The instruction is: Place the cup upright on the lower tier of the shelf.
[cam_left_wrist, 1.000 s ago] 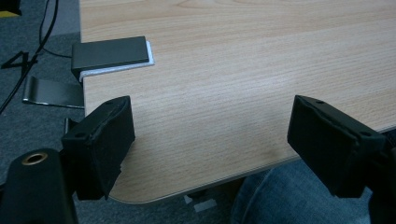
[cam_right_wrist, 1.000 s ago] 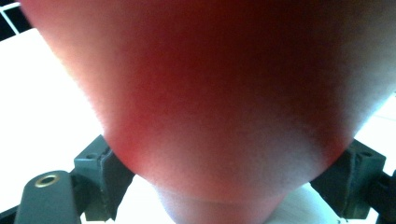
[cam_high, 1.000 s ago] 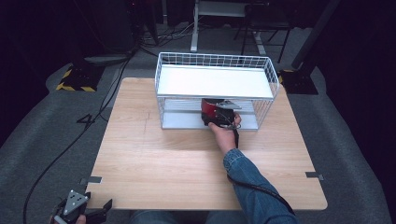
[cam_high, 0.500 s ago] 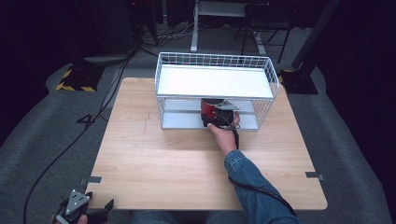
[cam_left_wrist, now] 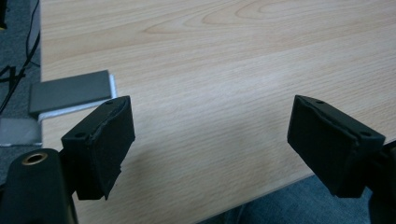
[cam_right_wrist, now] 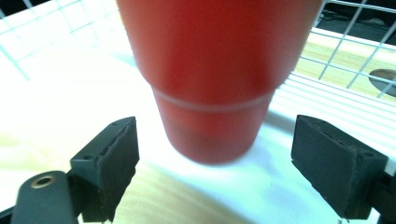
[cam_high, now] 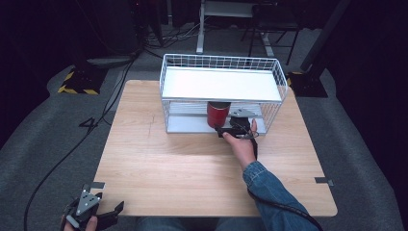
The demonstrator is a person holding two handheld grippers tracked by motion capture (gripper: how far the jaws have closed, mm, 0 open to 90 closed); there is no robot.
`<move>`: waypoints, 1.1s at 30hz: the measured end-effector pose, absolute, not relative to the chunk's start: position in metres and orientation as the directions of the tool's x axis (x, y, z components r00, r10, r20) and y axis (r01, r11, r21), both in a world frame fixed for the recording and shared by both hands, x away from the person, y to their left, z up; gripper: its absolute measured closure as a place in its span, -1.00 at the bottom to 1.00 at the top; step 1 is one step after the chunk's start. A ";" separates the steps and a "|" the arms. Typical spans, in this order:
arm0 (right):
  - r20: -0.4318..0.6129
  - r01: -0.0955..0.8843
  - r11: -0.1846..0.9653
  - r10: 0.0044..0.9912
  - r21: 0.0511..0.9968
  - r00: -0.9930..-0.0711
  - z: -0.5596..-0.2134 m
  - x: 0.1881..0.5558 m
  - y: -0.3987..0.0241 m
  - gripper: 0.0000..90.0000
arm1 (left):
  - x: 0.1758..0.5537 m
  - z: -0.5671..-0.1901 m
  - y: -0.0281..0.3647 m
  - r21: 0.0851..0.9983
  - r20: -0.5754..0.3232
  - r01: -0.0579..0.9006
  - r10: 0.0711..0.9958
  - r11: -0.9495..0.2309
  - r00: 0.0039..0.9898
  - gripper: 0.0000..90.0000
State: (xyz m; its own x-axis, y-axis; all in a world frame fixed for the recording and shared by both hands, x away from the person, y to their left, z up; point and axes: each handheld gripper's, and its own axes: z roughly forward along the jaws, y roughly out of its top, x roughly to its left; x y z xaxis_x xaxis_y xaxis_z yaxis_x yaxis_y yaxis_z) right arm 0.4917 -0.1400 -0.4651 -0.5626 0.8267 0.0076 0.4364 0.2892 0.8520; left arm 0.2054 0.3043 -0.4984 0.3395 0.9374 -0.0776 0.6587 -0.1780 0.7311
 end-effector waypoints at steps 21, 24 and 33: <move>0.042 0.429 0.299 0.779 0.852 -0.626 -0.420 0.417 -0.210 -0.65 | 0.214 -0.498 0.285 0.729 -0.077 0.648 0.915 -0.219 0.396 -0.65; 0.043 0.430 0.309 0.769 0.848 -0.638 -0.418 0.408 -0.223 -0.65 | 0.215 -0.497 0.283 0.732 -0.080 0.646 0.915 -0.215 0.395 -0.65; 0.035 0.430 0.323 0.764 0.843 -0.644 -0.417 0.384 -0.262 -0.65 | 0.227 -0.497 0.268 0.724 -0.066 0.640 0.898 -0.257 0.436 -0.65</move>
State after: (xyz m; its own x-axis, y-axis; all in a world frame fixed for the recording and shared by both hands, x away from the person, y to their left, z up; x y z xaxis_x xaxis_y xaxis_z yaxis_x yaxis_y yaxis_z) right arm 0.3837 -0.2623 -0.4174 -0.6438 0.7644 0.0353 0.4299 0.3232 0.8430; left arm 0.2266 0.2685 -0.4971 0.4356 0.8977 -0.0662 0.6401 -0.2573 0.7239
